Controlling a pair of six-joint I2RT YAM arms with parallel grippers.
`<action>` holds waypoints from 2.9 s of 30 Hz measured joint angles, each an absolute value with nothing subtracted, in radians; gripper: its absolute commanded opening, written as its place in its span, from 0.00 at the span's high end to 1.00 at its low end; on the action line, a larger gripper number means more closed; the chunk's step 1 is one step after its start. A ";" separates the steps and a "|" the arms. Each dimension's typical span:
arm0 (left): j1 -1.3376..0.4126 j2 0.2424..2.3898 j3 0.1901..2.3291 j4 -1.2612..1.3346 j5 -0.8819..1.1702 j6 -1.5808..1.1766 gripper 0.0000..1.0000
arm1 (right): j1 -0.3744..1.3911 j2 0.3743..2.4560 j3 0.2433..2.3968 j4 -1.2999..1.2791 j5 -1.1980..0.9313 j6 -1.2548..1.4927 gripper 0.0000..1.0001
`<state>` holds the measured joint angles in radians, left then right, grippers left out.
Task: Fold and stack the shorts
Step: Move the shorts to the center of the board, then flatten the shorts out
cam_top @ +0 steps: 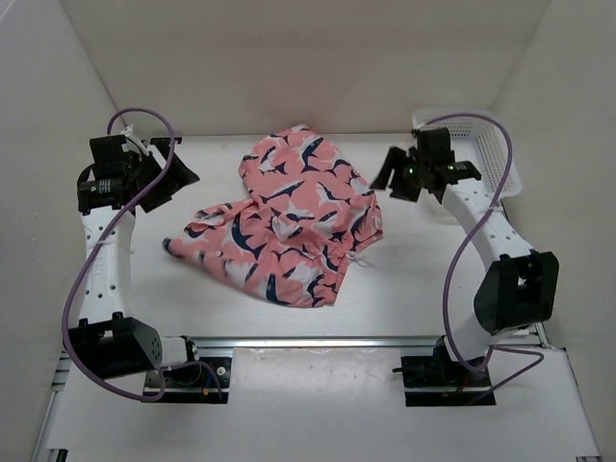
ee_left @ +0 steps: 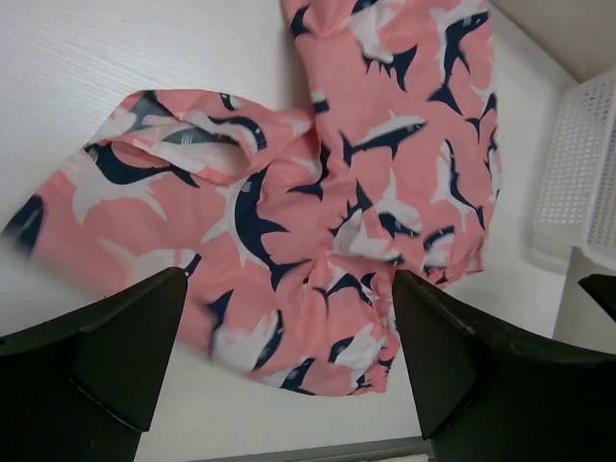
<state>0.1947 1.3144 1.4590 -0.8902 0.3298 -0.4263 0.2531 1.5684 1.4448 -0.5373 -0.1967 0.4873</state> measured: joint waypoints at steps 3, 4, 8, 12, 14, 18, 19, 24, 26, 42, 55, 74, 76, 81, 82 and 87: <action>0.175 1.294 1.386 -0.888 0.313 -0.410 0.21 | 0.240 1.510 1.286 -0.589 -0.135 0.515 0.73; 0.170 1.287 1.355 -0.890 0.306 -0.406 0.32 | 0.250 1.465 1.236 -0.596 -0.125 0.531 0.73; 0.157 1.272 1.188 -0.897 0.253 -0.428 0.30 | 0.341 1.208 1.042 -0.601 -0.115 0.619 0.30; 0.157 1.295 1.049 -0.915 0.204 -0.503 0.00 | 0.473 1.078 0.889 -0.558 -0.146 0.731 0.23; 0.158 1.336 1.015 -0.915 0.189 -0.533 0.00 | 0.526 1.088 0.809 -0.516 -0.173 0.796 0.23; 0.158 1.438 0.974 -0.878 0.175 -0.577 0.18 | 0.584 1.203 0.667 -0.416 -0.248 0.932 0.24; 0.158 1.464 0.968 -0.869 0.174 -0.584 0.25 | 0.599 1.238 0.645 -0.392 -0.265 0.964 0.25; 0.158 1.530 0.959 -0.828 0.175 -0.602 0.51 | 0.648 1.385 0.632 -0.253 -0.318 1.063 0.30; 0.158 1.535 0.960 -0.820 0.175 -0.602 0.51 | 0.663 1.439 0.644 -0.206 -0.322 1.085 0.35; 0.158 1.517 1.012 -0.829 0.187 -0.540 0.31 | 0.535 1.334 0.640 -0.292 -0.085 1.114 1.00; 0.155 1.356 0.922 -0.888 0.215 -0.586 0.24 | 0.323 1.040 0.592 -0.521 0.033 0.967 0.31; 0.117 1.473 0.740 -0.823 0.220 -0.734 0.72 | 0.292 1.192 0.457 -0.281 -0.168 1.014 0.69; 0.115 1.502 0.749 -0.812 0.215 -0.736 0.90 | 0.293 1.238 0.475 -0.247 -0.155 1.003 0.84; 0.115 1.525 0.801 -0.802 0.204 -0.719 0.90 | 0.297 1.327 0.548 -0.241 -0.113 0.981 1.00; 0.115 1.520 0.813 -0.802 0.203 -0.717 0.90 | 0.297 1.334 0.570 -0.252 -0.097 0.975 1.00; 0.102 1.478 0.927 -0.825 0.199 -0.701 0.90 | 0.297 1.317 0.627 -0.295 -0.044 0.960 1.00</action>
<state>0.1017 1.4776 0.9272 -0.8253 0.1993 -0.7006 0.2974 1.3174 0.6270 -0.2947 -0.0441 0.9596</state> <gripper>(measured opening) 0.111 0.004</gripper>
